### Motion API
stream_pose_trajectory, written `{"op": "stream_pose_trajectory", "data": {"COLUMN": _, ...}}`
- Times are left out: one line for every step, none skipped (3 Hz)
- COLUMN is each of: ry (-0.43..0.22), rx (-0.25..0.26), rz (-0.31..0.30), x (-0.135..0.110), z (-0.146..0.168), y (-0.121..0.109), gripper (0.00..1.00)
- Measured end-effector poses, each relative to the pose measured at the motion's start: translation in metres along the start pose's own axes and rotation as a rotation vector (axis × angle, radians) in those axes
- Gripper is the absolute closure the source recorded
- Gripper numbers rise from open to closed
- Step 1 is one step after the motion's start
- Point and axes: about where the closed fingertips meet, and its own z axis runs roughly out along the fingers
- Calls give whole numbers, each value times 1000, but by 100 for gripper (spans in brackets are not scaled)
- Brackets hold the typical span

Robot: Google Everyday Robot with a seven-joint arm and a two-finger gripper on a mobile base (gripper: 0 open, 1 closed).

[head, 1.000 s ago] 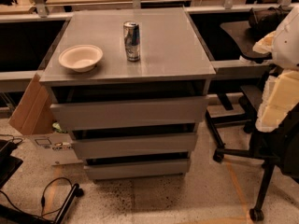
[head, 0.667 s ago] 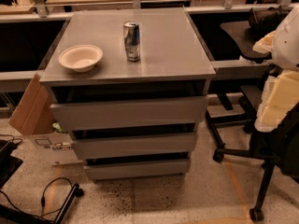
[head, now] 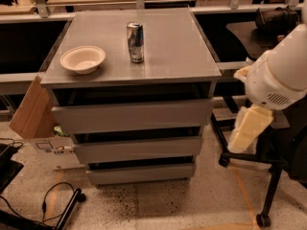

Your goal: Open middle drawer

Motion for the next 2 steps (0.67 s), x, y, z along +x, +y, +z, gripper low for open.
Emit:
{"op": "stream_pose_trajectory", "data": {"ry": -59, "rx": -14, "rz": -1, "x": -8, "z": 69, "y": 3, "gripper": 0}}
{"op": "stream_pose_trajectory", "data": {"ry": -103, "rx": -13, "rz": -25, "x": -22, "z": 129, "y": 4, "gripper": 0}}
